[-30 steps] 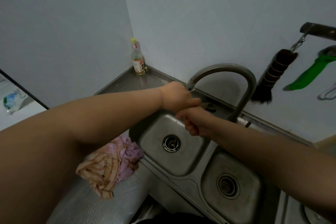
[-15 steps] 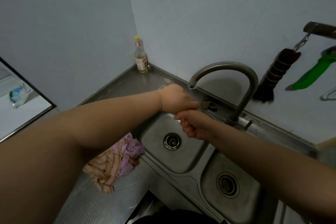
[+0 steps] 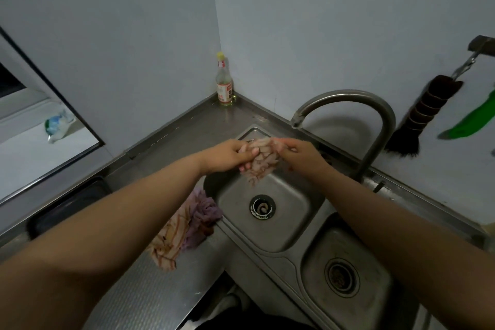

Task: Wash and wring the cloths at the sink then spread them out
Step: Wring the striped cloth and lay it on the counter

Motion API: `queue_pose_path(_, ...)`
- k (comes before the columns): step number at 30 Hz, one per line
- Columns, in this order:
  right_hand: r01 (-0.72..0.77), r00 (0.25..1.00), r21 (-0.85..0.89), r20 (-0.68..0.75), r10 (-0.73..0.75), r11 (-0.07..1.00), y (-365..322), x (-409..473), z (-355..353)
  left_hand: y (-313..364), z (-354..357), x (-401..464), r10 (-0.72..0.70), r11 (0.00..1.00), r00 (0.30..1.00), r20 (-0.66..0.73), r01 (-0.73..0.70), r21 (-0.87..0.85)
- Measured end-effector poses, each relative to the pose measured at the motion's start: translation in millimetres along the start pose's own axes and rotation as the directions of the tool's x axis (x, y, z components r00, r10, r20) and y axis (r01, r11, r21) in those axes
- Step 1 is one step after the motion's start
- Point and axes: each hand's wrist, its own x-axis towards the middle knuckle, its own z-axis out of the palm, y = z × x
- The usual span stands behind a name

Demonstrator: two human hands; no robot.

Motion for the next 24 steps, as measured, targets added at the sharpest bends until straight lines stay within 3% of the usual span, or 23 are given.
queue_pose_path(1, 0.036, 0.999, -0.029, 0.007, -0.036, 0.999, -2.5, 2.5, 4.0, -3.3, -1.3, -6.4, -0.012, 0.999, 1.0, -0.026, 0.013, 0.038)
queue_pose_path(4, 0.167, 0.986, -0.092, 0.028, -0.165, 0.982, -18.2, 8.8, 19.1, -17.2, -11.5, -19.7, 0.008, 0.93, 0.986, -0.168, 0.054, 0.363)
queue_pose_path(6, 0.179, 0.982, -0.075, 0.079, -0.173, 0.981, -33.6, 10.6, 27.3, -24.2, -22.5, -33.1, 0.022, 0.916, 0.968, -0.252, 0.081, 0.392)
queue_pose_path(8, 0.161, 0.976, -0.013, 0.148, -0.158, 0.987, -47.7, 13.6, 35.5, -26.0, -34.4, -51.1, 0.061, 0.986, 0.949, -0.311, -0.008, 0.169)
queue_pose_path(10, 0.146, 0.978, 0.032, 0.145, -0.149, 0.989, -57.9, 21.8, 46.4, -25.2, -43.1, -70.1, 0.053, 0.986, 0.94, -0.336, -0.103, -0.132)
queue_pose_path(11, 0.142, 0.981, 0.042, 0.126, -0.146, 0.989, -63.1, 26.5, 52.7, -25.2, -48.4, -78.9, 0.041, 0.977, 0.936, -0.348, -0.111, -0.184)
queue_pose_path(14, 0.184, 0.977, 0.038, 0.101, -0.187, 0.982, -85.5, 32.9, 73.7, -37.0, -67.2, -103.4, -0.004, 0.967, 0.954, -0.299, -0.072, -0.243)
queue_pose_path(18, 0.181, 0.971, 0.095, 0.139, -0.193, 0.979, -115.6, 35.8, 105.6, -52.9, -86.6, -144.1, -0.026, 0.984, 0.992, -0.127, 0.003, -0.178)
queue_pose_path(21, 0.051, 0.971, 0.288, 0.212, -0.115, 0.956, -135.8, 35.5, 134.9, -73.2, -93.9, -170.6, -0.039, 0.972, 0.961, -0.272, -0.027, -0.235)
queue_pose_path(24, 0.023, 0.924, 0.354, 0.349, -0.155, 0.935, -153.8, 33.1, 164.0, -98.3, -99.3, -194.3, -0.01, 0.901, 0.931, -0.366, -0.151, -0.408)
